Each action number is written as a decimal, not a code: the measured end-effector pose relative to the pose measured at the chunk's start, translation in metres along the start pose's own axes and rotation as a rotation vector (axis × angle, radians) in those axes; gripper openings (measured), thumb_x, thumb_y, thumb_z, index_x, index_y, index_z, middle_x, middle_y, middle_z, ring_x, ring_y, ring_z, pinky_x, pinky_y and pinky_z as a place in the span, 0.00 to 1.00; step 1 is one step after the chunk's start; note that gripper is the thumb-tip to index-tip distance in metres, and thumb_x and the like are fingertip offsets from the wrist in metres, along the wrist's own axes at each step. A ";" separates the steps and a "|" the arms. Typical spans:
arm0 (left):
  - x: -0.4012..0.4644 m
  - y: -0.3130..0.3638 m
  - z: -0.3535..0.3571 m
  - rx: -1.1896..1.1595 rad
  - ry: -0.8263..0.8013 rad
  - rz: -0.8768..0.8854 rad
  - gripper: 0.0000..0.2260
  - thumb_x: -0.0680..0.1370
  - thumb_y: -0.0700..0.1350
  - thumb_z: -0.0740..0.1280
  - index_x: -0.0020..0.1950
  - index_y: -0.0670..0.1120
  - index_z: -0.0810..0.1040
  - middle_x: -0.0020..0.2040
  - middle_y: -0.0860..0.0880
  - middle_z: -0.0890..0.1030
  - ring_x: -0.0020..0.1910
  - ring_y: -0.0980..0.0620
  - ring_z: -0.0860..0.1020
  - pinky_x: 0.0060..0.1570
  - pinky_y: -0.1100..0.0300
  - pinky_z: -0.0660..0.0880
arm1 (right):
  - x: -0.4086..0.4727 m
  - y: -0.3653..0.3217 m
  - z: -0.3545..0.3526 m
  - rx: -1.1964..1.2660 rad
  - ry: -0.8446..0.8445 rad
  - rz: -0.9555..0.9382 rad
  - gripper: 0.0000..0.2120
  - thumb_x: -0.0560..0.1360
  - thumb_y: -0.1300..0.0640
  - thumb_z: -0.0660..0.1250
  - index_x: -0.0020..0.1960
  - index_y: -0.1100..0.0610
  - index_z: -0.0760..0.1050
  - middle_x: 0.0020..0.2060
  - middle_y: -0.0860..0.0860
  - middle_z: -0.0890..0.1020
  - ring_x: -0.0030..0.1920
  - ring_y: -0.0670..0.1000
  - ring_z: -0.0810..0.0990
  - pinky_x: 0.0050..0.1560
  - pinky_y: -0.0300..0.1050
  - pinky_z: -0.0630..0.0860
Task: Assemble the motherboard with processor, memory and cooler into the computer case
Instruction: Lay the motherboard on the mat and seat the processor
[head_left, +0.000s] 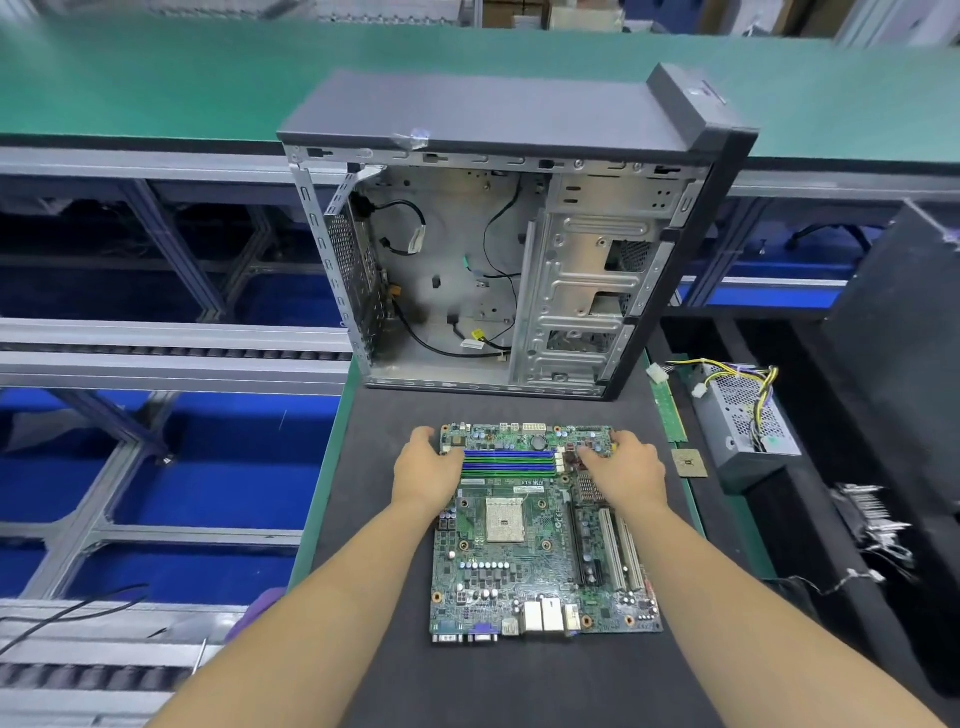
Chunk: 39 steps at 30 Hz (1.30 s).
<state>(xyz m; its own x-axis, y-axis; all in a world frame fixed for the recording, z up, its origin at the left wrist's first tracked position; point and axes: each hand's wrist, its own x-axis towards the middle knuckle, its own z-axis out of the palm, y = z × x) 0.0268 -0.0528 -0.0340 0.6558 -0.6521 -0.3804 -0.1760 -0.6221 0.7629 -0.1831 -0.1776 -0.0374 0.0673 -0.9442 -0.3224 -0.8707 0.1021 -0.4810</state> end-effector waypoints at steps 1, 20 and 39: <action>0.000 0.001 0.002 -0.047 0.003 -0.019 0.20 0.79 0.46 0.65 0.71 0.44 0.68 0.53 0.47 0.79 0.43 0.52 0.77 0.37 0.59 0.70 | 0.002 0.000 -0.001 0.022 -0.009 0.010 0.31 0.78 0.41 0.68 0.75 0.56 0.67 0.68 0.61 0.73 0.69 0.64 0.69 0.64 0.58 0.72; -0.006 -0.017 0.003 -0.011 0.120 0.070 0.16 0.82 0.47 0.60 0.70 0.50 0.70 0.57 0.50 0.80 0.55 0.47 0.78 0.58 0.46 0.75 | 0.016 0.027 -0.024 0.017 0.164 0.021 0.15 0.79 0.59 0.64 0.65 0.55 0.78 0.60 0.57 0.80 0.59 0.61 0.76 0.59 0.55 0.74; -0.036 -0.096 -0.006 0.730 0.234 0.417 0.18 0.83 0.51 0.59 0.72 0.48 0.72 0.74 0.48 0.69 0.73 0.46 0.65 0.72 0.48 0.63 | 0.044 0.093 -0.064 -0.623 -0.003 -0.295 0.16 0.81 0.63 0.60 0.68 0.56 0.69 0.60 0.55 0.76 0.68 0.61 0.67 0.60 0.56 0.74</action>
<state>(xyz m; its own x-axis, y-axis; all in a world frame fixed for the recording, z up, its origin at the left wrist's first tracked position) 0.0247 0.0336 -0.0902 0.5530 -0.8325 0.0336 -0.8091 -0.5269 0.2602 -0.2925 -0.2299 -0.0445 0.3450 -0.9039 -0.2530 -0.9334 -0.3587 0.0088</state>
